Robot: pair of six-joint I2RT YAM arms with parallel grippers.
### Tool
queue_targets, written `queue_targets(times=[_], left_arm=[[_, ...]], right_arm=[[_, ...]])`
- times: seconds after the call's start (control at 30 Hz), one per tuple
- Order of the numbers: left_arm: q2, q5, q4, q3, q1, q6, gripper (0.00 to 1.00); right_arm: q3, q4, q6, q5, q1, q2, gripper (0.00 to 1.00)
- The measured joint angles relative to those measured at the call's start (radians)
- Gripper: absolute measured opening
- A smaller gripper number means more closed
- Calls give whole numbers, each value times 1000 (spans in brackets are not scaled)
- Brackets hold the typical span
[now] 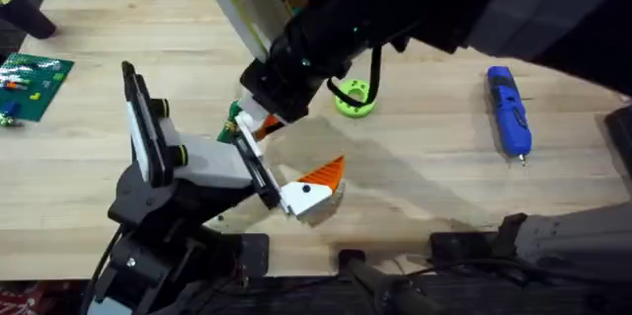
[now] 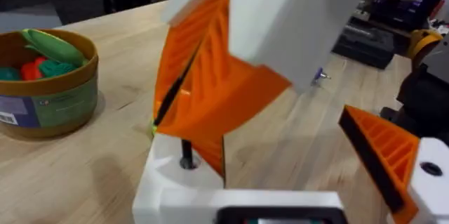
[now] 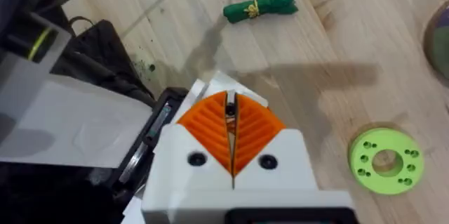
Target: Pick up the gripper from the table and insert it into the empty holder that is missing its gripper. Then pick up a screw, insert it into the mounting hole, and use the screwdriver to tighten it. Finally, clean up the table by picking up the vegetable and placing it into the bucket.
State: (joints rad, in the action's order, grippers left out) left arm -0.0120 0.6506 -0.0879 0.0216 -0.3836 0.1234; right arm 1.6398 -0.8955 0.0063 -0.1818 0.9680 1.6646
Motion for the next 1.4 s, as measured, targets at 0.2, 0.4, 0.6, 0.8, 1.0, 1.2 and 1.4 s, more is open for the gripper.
queue_targets(times=[0.2,0.4,0.6,0.8,1.0,1.2,1.4], left_arm=[[0,0,0,0,0,0,986],[0,0,0,0,0,0,986],[0,0,0,0,0,0,986],[0,0,0,0,0,5,986],[0,0,0,0,0,8,986],[-2,0,-1,0,0,14,986],[-2,0,-1,0,0,15,986]], right_arm=[[0,0,0,0,0,0,8],[0,-3,0,0,0,0,7],[-1,-16,-14,2,0,0,8],[-14,-9,-15,5,0,0,7],[-29,12,-14,5,0,0,8],[-50,17,-14,1,-1,2,7],[-50,18,-14,1,-1,2,8]])
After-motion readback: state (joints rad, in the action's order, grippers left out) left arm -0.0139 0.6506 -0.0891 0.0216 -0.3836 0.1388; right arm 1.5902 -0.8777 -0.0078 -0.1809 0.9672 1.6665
